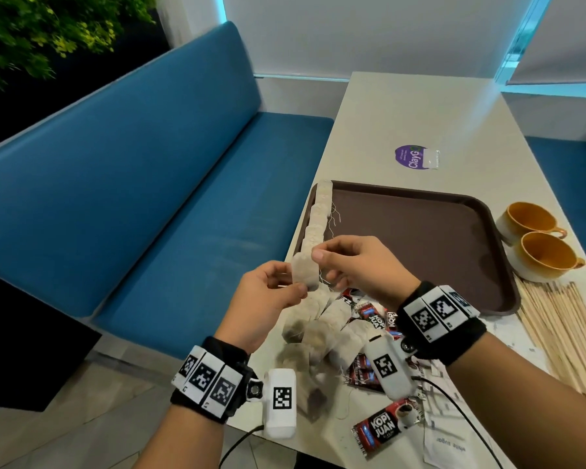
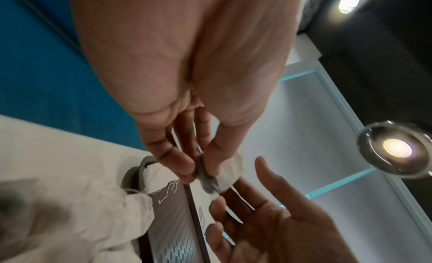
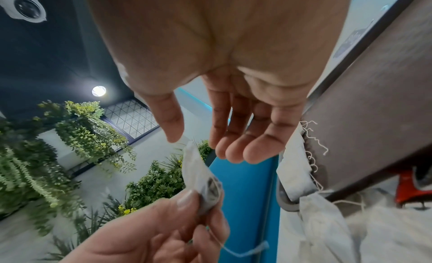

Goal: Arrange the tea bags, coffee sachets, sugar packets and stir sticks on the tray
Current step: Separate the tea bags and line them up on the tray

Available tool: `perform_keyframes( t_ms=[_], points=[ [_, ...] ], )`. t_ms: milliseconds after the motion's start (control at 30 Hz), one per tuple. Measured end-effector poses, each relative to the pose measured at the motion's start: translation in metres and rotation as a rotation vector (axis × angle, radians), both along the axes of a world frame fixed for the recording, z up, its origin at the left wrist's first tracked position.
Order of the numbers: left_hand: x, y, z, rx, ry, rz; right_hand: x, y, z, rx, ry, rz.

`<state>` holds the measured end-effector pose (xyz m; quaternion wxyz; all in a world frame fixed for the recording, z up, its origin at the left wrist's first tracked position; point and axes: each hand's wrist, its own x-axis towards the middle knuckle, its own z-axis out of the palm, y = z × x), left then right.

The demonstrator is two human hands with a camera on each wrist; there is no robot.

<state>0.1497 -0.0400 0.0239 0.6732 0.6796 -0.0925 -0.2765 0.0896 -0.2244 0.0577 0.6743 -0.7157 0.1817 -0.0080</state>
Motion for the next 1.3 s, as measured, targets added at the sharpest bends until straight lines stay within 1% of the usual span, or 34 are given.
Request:
perform_keyframes(
  t_ms=[100, 200, 267, 333, 367, 400, 467, 500, 567, 633, 700, 767, 833, 933, 1000, 1100, 1133, 1200, 1300],
  points=[
    [0.008, -0.007, 0.01, 0.033, -0.077, -0.049, -0.001, -0.009, 0.006, -0.009, -0.035, 0.002],
    [0.014, -0.017, 0.021, 0.065, -0.154, -0.099, 0.004, -0.019, 0.01, -0.086, -0.094, 0.006],
    [0.019, -0.024, 0.024, 0.065, -0.188, -0.086, 0.011, -0.028, 0.011, -0.144, -0.121, -0.005],
    [0.027, -0.03, 0.024, 0.136, -0.233, -0.076, 0.019, -0.04, 0.01, -0.173, -0.121, -0.033],
    [0.031, -0.031, 0.023, 0.21, -0.267, -0.113, 0.024, -0.047, 0.009, -0.183, -0.113, -0.054],
    [0.035, -0.032, 0.022, 0.303, -0.302, -0.186, 0.03, -0.055, 0.008, -0.189, -0.102, -0.073],
    [0.04, -0.033, 0.016, 0.492, -0.396, -0.37, 0.045, -0.069, 0.005, -0.19, -0.075, -0.099],
    [0.042, -0.034, 0.012, 0.556, -0.454, -0.449, 0.052, -0.077, 0.004, -0.191, -0.066, -0.106],
    [0.043, -0.038, 0.005, 0.643, -0.571, -0.584, 0.068, -0.09, 0.002, -0.197, -0.051, -0.124],
    [0.04, -0.042, -0.001, 0.704, -0.632, -0.659, 0.082, -0.104, -0.003, -0.235, -0.036, -0.155],
    [0.035, -0.044, -0.006, 0.721, -0.66, -0.648, 0.097, -0.118, -0.01, -0.326, -0.023, -0.19],
    [0.028, -0.044, -0.01, 0.711, -0.679, -0.625, 0.112, -0.132, -0.017, -0.469, -0.008, -0.219],
    [0.023, -0.042, -0.014, 0.707, -0.664, -0.642, 0.125, -0.141, -0.022, -0.549, 0.015, -0.23],
    [0.017, -0.039, -0.019, 0.696, -0.685, -0.669, 0.144, -0.149, -0.028, -0.57, 0.096, -0.175],
    [0.016, -0.038, -0.022, 0.679, -0.733, -0.636, 0.157, -0.153, -0.033, -0.566, 0.155, -0.1],
    [0.017, -0.037, -0.026, 0.654, -0.729, -0.637, 0.17, -0.157, -0.037, -0.456, 0.266, 0.001],
    [0.018, -0.036, -0.027, 0.651, -0.713, -0.65, 0.173, -0.157, -0.037, -0.453, 0.304, 0.02],
    [0.019, -0.037, -0.03, 0.657, -0.679, -0.653, 0.182, -0.161, -0.039, -0.517, 0.344, 0.013],
    [0.021, -0.037, -0.036, 0.677, -0.661, -0.607, 0.196, -0.171, -0.046, -0.603, 0.339, -0.072]
  ],
)
